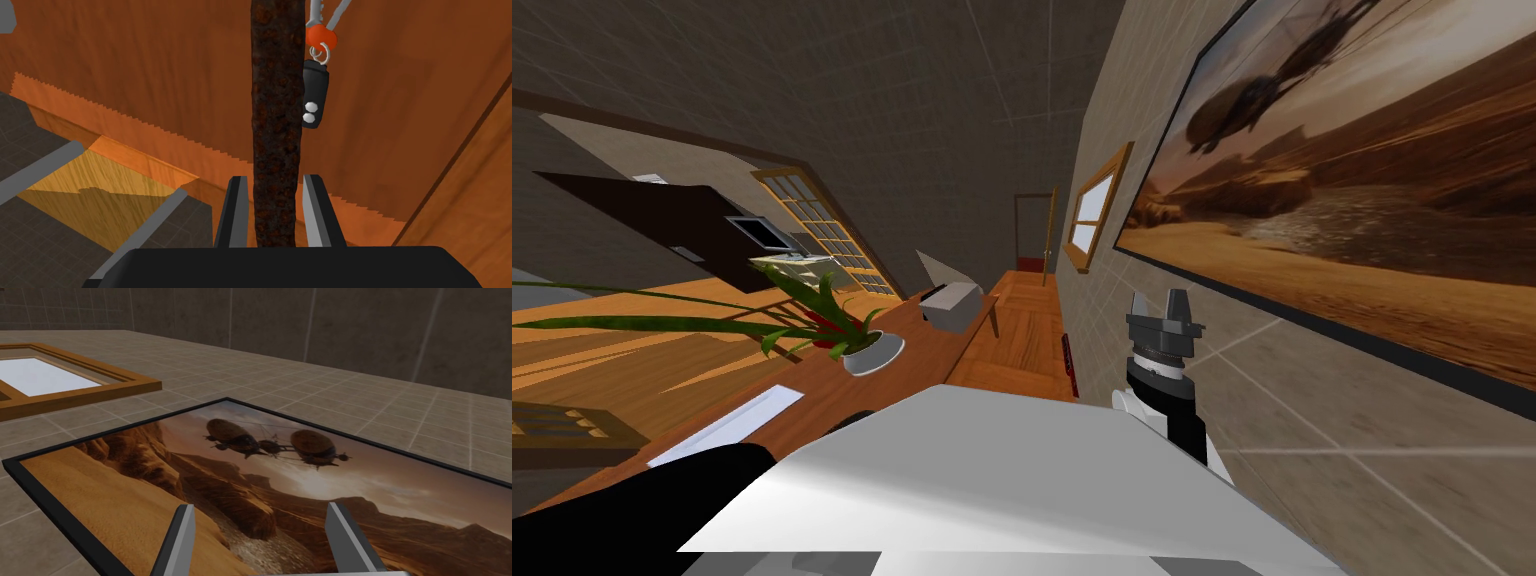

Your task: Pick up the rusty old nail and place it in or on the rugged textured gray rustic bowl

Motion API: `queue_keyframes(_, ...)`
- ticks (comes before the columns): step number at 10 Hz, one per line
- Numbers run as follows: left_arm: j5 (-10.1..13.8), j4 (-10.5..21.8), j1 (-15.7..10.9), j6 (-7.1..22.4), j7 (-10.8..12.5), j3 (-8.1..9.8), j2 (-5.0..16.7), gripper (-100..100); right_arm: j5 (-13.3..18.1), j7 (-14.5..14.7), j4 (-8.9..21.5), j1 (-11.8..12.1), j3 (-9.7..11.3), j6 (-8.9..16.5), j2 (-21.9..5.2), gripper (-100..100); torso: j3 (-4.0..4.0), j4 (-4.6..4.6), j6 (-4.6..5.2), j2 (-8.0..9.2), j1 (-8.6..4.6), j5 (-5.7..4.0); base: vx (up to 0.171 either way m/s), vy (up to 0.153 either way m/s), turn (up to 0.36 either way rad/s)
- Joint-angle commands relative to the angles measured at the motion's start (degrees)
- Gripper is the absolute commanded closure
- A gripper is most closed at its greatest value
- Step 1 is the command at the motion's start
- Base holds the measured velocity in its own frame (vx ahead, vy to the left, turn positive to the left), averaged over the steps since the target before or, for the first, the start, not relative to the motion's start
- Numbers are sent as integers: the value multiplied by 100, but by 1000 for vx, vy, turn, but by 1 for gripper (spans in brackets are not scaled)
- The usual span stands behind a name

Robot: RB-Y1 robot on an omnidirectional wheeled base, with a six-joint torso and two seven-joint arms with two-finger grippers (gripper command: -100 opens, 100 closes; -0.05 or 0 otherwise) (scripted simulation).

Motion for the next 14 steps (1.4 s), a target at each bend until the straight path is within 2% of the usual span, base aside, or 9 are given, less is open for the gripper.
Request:
queue_keyframes(1, 25, -201, 173, 132, 159, 59, 95, 100, 0, 0, 0, 0, 0, 0, 0, 0, 0, 0, 0, 0, 0, 0, 78, -141, -10)
queue_keyframes(4, 332, -522, 382, -41, 57, 128, 270, 100, 0, 0, 0, 0, 0, 0, 0, 0, -6, 0, 12, -11, 9, -2, 86, -80, -65)
queue_keyframes(9, 962, -903, 584, -553, -280, 148, 388, 100, 0, 0, 0, -1, -2, 0, -2, 0, 0, 1, 26, 0, 93, 15, 58, 73, -91)
queue_keyframes(11, 1121, -993, 629, -680, -357, 143, 400, 100, 0, 0, 0, 0, -2, 0, -2, 0, 0, -1, 24, 1, 84, 13, 50, 73, -71)
queue_keyframes(12, 1043, -983, 613, -612, -306, 155, 388, 100, 0, 0, 0, 0, -2, 0, -2, 0, 1, 0, 21, 4, 80, 13, 20, 31, -12)
queue_keyframes(13, 1052, -995, 611, -631, -314, 160, 391, -100, 0, 0, 0, -1, -1, 0, -1, 0, 6, 0, 17, 15, 66, 12, 5, 7, -4)
queue_keyframes(14, 1051, -994, 610, -631, -313, 161, 392, -100, 0, 0, 0, -1, -1, 0, -1, 0, 11, 2, 15, 23, 57, 10, 0, 0, 0)
